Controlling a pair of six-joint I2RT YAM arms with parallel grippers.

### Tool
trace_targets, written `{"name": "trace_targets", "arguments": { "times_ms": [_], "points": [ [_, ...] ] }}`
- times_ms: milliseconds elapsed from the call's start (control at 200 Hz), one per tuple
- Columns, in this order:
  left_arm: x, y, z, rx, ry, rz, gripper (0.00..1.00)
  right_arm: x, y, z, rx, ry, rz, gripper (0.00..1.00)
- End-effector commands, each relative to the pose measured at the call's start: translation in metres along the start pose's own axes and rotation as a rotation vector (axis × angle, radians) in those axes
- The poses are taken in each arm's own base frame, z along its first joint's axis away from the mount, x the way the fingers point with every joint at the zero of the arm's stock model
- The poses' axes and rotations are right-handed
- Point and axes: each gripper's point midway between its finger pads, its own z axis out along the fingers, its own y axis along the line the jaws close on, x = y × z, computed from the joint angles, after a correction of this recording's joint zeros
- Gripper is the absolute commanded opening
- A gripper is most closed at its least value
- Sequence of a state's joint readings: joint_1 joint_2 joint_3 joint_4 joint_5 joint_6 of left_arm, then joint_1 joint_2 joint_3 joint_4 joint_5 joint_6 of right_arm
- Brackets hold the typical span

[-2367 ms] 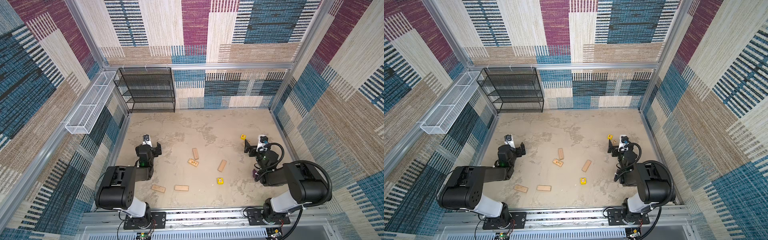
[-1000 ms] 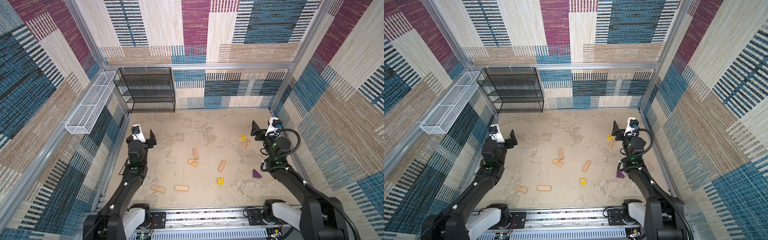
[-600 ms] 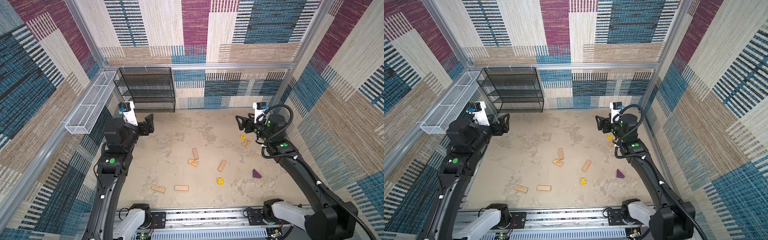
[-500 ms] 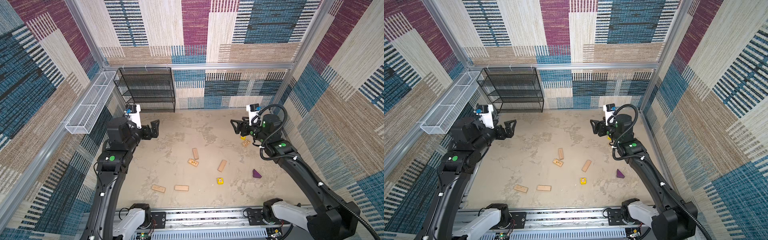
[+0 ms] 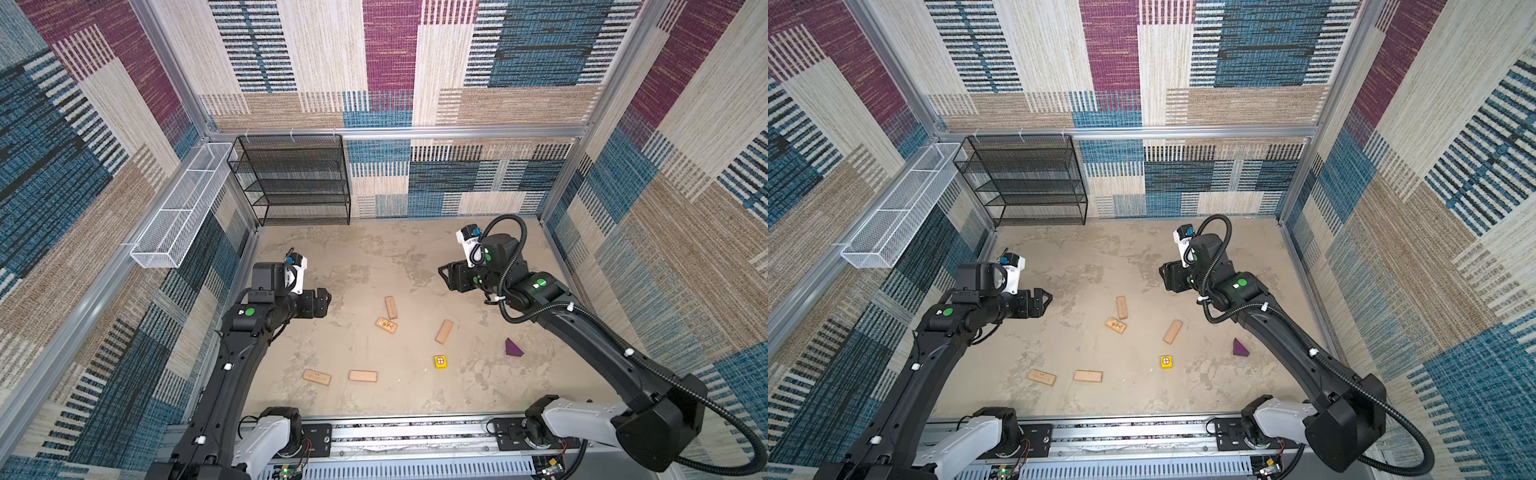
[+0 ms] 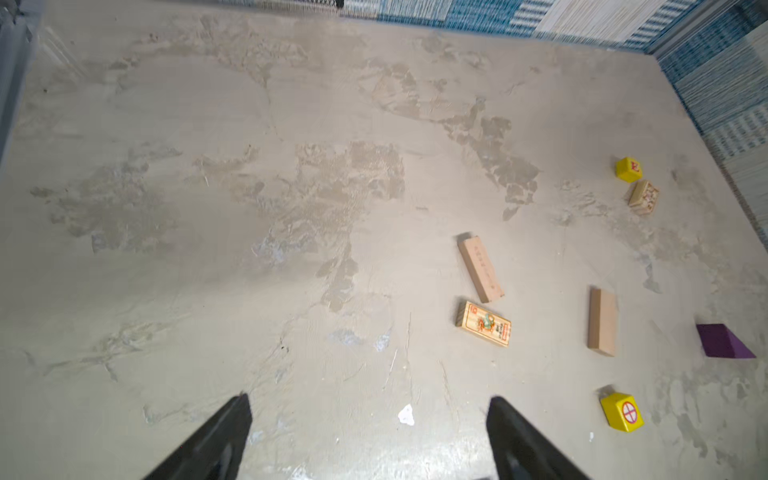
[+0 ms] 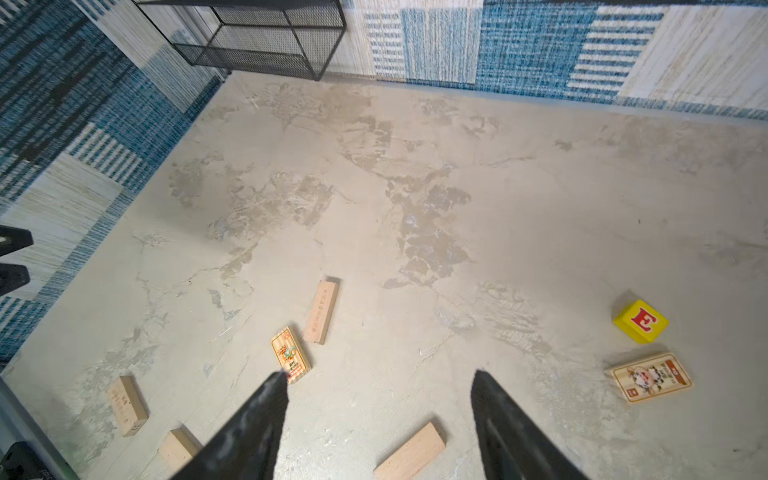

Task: Build the wood block tower
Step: 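Reach the right gripper over the plain wooden bar while the left arm rises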

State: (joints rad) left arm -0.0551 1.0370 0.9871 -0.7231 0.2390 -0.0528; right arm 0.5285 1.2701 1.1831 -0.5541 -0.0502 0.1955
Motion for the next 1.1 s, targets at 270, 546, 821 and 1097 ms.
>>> {"name": "trace_targets", "arguments": {
  "times_ms": [270,546,821,1097],
  "points": [
    [0.005,0.005,-0.009,-0.035,-0.017,-0.004,0.91,0.014,0.021,0.057,0.022,0.082,-0.057,0.69],
    [0.000,0.014,-0.034,-0.118,-0.131,0.031,0.91,0.026,0.041,0.102,0.001,0.188,-0.126,0.69],
    [-0.003,0.018,-0.045,-0.159,-0.177,0.031,0.93,0.050,0.049,0.132,0.036,0.280,-0.171,0.59],
    [-0.003,0.026,-0.055,-0.209,-0.225,0.022,0.94,0.067,0.060,0.150,0.050,0.321,-0.174,0.57]
  ]
}}
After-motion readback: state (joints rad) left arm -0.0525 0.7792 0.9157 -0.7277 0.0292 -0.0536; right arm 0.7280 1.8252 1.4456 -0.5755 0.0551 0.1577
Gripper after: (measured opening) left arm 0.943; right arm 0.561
